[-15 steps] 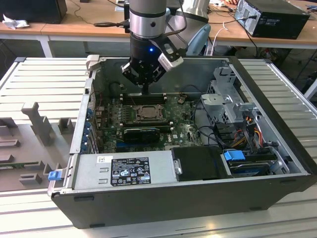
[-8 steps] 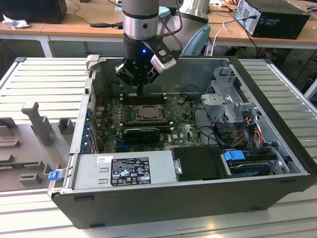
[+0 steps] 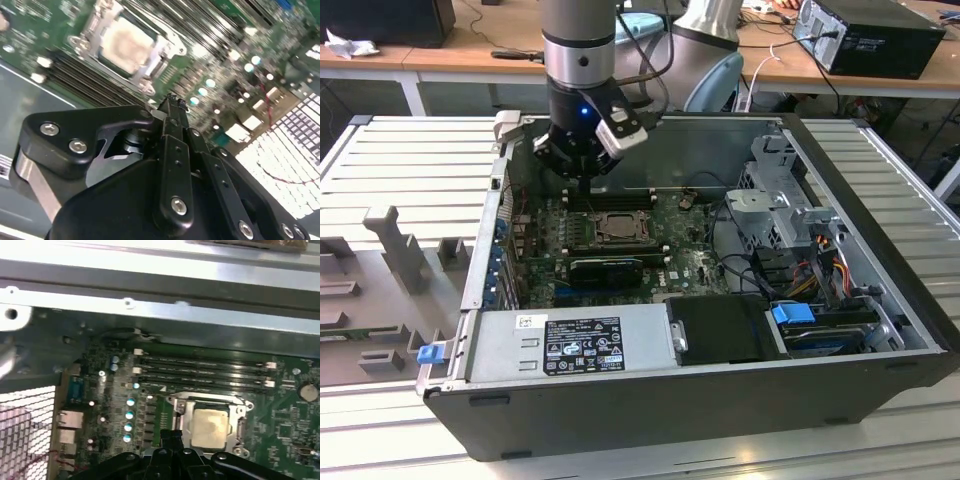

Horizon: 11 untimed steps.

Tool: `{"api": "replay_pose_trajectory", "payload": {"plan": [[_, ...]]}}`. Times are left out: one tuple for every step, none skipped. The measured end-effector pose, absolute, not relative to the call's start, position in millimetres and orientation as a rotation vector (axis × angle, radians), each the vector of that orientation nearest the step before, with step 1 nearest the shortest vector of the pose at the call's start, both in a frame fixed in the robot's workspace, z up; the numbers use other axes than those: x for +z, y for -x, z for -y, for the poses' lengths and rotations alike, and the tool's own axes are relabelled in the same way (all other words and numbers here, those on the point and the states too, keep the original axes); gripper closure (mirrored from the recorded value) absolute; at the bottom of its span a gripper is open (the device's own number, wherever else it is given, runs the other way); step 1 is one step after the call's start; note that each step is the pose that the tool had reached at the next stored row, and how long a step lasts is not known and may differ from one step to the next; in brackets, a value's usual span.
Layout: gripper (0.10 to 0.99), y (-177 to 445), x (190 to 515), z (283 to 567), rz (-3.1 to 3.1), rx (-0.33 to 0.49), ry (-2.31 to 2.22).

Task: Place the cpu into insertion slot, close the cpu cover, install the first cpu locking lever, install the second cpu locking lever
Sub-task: 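Install the first cpu locking lever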

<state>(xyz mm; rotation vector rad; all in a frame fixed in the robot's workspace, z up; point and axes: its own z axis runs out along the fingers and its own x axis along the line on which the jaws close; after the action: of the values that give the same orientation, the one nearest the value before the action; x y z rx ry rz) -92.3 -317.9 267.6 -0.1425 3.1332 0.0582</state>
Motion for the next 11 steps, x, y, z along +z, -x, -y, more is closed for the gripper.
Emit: {"api": "replay_pose_trajectory", "payload": {"plan": [[0.980,99,266,318,-3.133,0.058,0.142],[0.980,105,265,318,-3.133,0.058,0.143],[0.980,112,264,318,-3.133,0.058,0.142],[0.980,115,264,317,-3.133,0.059,0.143],[0.980,119,263,315,-3.133,0.059,0.142],[0.980,120,262,311,-3.133,0.058,0.142],[0.980,121,262,308,-3.133,0.058,0.143],[0.980,121,260,299,-3.133,0.058,0.142],[0.980,121,259,295,-3.133,0.058,0.143],[0.980,120,258,292,-3.133,0.058,0.142],[0.980,118,258,291,-3.133,0.059,0.143]]}}
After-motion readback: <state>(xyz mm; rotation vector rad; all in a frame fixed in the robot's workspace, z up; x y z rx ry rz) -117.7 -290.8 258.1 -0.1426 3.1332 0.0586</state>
